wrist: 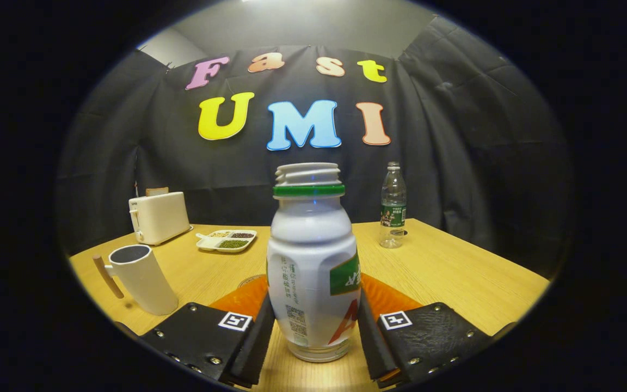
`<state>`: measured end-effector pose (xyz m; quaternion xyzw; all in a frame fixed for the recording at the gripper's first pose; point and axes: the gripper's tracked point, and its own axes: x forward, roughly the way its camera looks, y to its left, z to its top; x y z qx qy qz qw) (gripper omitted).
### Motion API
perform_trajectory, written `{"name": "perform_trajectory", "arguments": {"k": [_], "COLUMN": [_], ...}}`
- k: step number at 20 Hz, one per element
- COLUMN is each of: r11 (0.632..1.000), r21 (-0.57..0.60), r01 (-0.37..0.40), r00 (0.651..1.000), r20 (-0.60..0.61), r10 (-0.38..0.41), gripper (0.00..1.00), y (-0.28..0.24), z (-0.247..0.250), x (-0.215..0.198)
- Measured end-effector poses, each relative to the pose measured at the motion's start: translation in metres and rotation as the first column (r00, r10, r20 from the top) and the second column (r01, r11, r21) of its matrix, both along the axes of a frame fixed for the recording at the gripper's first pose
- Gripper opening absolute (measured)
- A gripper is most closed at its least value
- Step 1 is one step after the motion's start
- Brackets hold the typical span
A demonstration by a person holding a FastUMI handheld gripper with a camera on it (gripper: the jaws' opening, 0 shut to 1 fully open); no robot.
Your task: Take the bottle from table, then pour the juice into the cup, finally place the bottle on the coaster
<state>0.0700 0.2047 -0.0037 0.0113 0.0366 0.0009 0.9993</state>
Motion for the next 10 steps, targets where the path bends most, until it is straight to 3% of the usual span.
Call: {"name": "perform_trajectory", "arguments": {"k": [10], "r11": [0.973], "r21": [-0.221], "r01": [-0.059], "r00": [0.998], "r20": [-0.016], "r10": [0.057], "gripper": [0.71], "y": [0.01], "z": [0.019], "x": [0.007]}}
